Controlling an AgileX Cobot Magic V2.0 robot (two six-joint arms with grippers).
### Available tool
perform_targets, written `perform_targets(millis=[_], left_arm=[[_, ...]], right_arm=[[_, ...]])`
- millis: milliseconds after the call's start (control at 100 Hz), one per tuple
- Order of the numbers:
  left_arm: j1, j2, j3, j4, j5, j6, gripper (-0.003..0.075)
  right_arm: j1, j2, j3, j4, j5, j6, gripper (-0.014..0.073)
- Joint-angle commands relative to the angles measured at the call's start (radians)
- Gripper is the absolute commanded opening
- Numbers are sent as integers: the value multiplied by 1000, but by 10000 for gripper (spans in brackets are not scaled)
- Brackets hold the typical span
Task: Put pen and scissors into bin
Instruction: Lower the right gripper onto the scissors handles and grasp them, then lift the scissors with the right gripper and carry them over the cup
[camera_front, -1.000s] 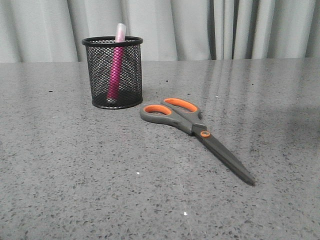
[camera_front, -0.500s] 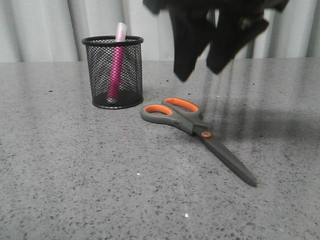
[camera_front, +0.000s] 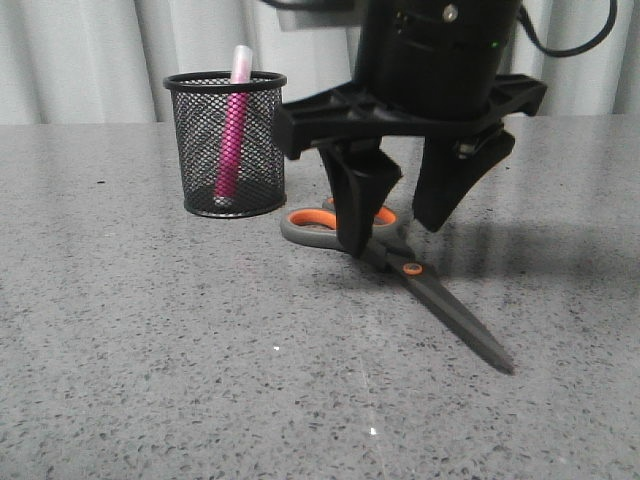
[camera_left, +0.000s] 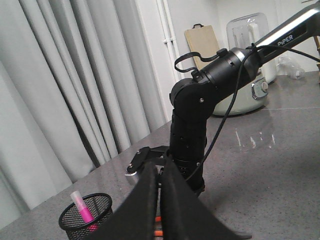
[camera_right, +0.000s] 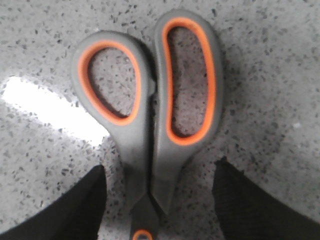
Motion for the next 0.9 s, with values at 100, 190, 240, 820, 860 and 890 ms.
perform_targets(millis=[100,190,240,820,860,890], left_arm=[[-12,24,-20,-48,-57,-12,-19],[-12,24,-20,-48,-57,-12,-19],[-12,24,-20,-48,-57,-12,-19],[-12,24,-20,-74,-57,-12,-19],[-12,24,-20,-74,-57,-12,-19],[-12,24,-20,-74,-57,-12,-19]], right_arm=[[-11,-11,-33,-8,-70,11,417],[-13,-2,-33,-5,-72,24,416],[-13,7,-33,-2,-72,24,413],[-13,80,-33,23,11,32,-67],[-13,80,-33,21,14,32,-67],[-13,75,-33,18,24,32,-67]])
